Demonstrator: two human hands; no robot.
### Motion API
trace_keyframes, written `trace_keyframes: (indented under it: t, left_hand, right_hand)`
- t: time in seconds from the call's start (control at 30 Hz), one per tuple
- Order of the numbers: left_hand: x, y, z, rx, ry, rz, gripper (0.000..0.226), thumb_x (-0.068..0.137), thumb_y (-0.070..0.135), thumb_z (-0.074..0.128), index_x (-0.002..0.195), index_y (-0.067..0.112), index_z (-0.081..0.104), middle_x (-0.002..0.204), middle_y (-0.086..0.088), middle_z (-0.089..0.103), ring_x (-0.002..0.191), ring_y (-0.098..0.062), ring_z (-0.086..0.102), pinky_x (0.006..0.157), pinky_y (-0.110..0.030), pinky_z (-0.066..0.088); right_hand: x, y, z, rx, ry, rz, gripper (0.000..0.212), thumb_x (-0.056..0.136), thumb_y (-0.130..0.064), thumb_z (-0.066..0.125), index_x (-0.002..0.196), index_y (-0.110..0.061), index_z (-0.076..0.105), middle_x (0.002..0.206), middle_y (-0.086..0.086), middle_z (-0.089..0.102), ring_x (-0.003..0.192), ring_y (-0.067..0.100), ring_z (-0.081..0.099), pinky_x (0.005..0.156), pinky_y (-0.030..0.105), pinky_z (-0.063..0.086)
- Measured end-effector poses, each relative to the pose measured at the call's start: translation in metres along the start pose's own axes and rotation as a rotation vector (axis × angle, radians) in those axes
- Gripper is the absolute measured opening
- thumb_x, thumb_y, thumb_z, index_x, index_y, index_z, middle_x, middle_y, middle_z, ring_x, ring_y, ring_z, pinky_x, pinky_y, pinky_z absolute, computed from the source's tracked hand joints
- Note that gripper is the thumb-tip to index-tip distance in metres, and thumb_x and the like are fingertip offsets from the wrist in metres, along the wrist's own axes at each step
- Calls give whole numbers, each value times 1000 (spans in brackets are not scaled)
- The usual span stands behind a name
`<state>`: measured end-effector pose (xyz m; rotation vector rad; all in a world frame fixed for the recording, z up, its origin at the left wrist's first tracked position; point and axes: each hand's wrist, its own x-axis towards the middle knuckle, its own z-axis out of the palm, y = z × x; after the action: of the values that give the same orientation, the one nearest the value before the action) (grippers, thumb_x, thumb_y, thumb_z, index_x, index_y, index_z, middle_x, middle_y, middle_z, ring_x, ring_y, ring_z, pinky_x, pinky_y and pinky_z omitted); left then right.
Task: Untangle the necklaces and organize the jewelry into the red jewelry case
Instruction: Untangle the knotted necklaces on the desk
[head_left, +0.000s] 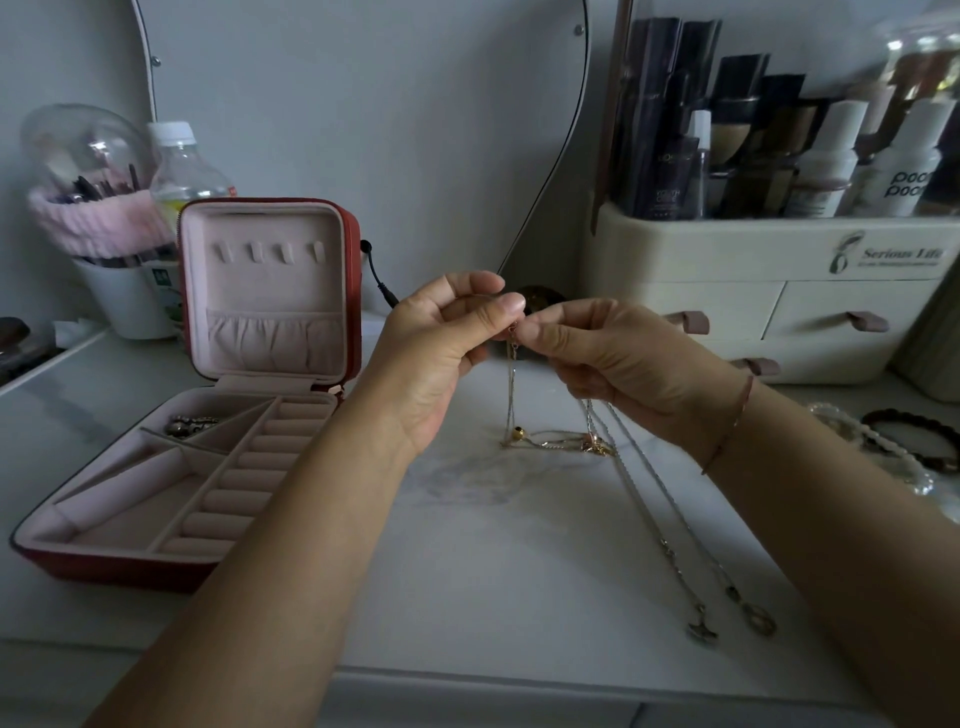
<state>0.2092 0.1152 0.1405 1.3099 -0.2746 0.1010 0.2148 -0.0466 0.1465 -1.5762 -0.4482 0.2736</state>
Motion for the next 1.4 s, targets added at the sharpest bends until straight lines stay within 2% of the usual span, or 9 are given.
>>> trace_keyframes:
  t: [0.17,0.3,0.43,0.57,0.73,0.87,0.97,1.1,1.4]
  left_hand:
    - [1,-2,0,-33,-12,-15,28,62,20,71,87,20,60,70,8,67,66,-4,62,64,-16,46]
    - [1,-1,0,-51,-21,-16,27,62,17,70,87,18,60,66,8,65,61,-4,59,65,-17,45]
    - [1,-3,0,-69,-23,-5,27,61,16,70,86,17,60,66,7,65,64,-5,62,69,-18,49]
    - [2,-3,0,-76,-16,5,27,61,14,71,86,15,59,68,3,67,66,-8,64,72,-18,51]
    - [1,-1,1,-67,3,0,27,60,15,71,84,16,58,65,3,65,56,-7,59,60,-15,47]
    - [1,0,1,-68,-4,-7,26,61,15,71,84,16,58,65,4,66,55,-7,59,57,-16,44]
    - [2,0,-1,-76,-11,-13,25,62,16,71,85,17,60,68,4,66,58,-7,59,57,-16,45]
    - [3,1,-3,-86,-16,-18,26,63,14,71,87,16,60,69,4,67,62,-7,62,59,-17,47]
    - [1,1,-3,-65,-15,-47,23,65,17,69,87,17,61,68,6,67,63,-6,63,61,-18,50]
  right_hand:
    - [0,0,-3,9,51,5,34,72,-25,66,94,2,65,49,-4,36,46,10,20,47,25,14]
    - [1,-1,-6,9,37,13,50,71,-28,68,105,8,62,50,-4,35,48,11,19,48,25,13]
    - [0,-2,-4,-51,36,28,51,65,-30,73,101,5,65,59,3,39,44,7,25,41,17,23]
    - [0,-2,-3,-76,41,18,47,67,-26,72,100,7,65,60,5,40,43,6,26,39,15,25]
    - [0,-3,-3,-38,53,-4,44,72,-22,67,102,9,63,47,-7,46,41,5,26,39,15,23]
    - [-2,-5,-2,-29,60,-8,24,81,-19,64,94,1,64,44,-10,48,42,6,26,43,18,19]
    - [-3,-6,-2,-4,70,-8,21,85,-17,60,97,1,63,44,-9,51,44,6,23,45,20,17]
    - [-3,-7,-2,16,85,-12,11,85,-18,60,86,-7,63,43,-9,50,44,7,23,46,21,17]
    - [-2,-5,-4,24,67,-36,15,76,-22,63,82,-9,63,43,-9,47,43,7,22,47,23,14]
